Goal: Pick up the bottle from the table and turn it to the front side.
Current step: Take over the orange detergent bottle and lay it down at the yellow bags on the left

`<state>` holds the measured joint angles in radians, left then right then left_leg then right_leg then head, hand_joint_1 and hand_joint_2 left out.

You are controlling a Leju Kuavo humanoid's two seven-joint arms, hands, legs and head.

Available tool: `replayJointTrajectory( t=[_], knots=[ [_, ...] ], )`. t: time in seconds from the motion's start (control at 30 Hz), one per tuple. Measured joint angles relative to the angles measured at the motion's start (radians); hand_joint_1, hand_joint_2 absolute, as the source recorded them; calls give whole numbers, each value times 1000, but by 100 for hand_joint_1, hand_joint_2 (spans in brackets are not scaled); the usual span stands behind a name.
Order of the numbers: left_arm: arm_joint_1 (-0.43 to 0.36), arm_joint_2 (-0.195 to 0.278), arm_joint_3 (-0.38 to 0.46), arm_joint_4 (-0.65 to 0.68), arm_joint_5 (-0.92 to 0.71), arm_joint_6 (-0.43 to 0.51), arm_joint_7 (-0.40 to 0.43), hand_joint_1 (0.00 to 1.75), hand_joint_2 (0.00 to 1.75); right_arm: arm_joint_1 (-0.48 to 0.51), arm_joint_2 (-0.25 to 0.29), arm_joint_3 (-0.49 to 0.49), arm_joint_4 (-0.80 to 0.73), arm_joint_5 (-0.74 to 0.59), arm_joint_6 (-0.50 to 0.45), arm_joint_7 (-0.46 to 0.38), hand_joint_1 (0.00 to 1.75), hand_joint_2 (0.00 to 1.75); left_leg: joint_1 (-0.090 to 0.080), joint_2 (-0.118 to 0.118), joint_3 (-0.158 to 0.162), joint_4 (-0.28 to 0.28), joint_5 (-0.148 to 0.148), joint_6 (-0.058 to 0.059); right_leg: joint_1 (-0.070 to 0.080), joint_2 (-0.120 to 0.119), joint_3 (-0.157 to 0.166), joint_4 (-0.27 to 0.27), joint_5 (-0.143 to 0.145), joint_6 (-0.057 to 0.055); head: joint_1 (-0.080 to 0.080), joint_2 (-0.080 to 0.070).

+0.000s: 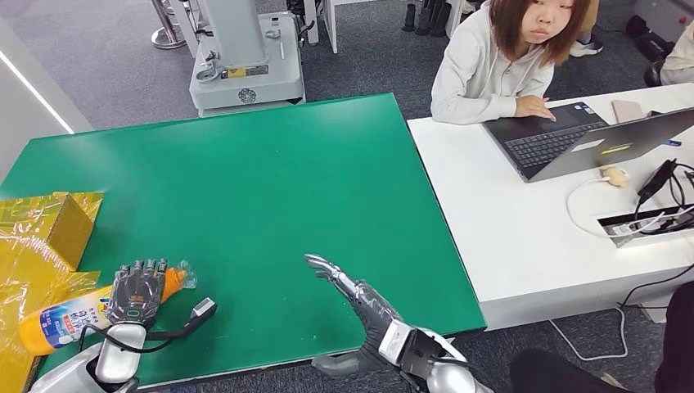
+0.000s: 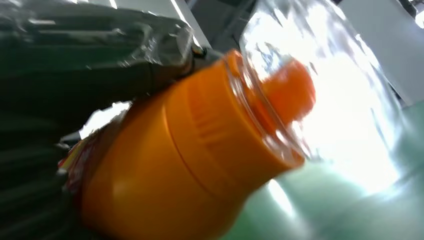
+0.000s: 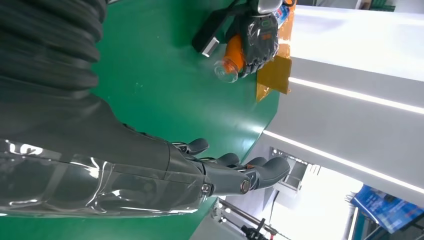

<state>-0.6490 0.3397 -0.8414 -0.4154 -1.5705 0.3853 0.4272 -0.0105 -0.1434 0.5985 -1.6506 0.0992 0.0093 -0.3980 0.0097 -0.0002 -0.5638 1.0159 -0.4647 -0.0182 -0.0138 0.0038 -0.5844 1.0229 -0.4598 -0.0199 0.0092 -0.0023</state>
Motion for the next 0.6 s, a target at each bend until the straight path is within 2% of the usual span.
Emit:
replayJointTrajectory(
  t=[0.13, 0.6],
  knots=[
    [16, 11, -21, -3, 0, 105, 8, 0, 175, 2, 0, 0, 9, -3, 10, -12, 0, 175, 0, -1, -1, 0, 1, -1, 0, -1, -1, 0, 0, 0, 0, 0],
    [-4, 18, -129, -8, 0, 201, 17, 0, 175, 41, 0, 1, 13, -5, -4, -25, 0, 175, -1, -3, -2, 0, 0, -1, 0, -4, -1, -1, -1, 0, 0, 0]
  ],
)
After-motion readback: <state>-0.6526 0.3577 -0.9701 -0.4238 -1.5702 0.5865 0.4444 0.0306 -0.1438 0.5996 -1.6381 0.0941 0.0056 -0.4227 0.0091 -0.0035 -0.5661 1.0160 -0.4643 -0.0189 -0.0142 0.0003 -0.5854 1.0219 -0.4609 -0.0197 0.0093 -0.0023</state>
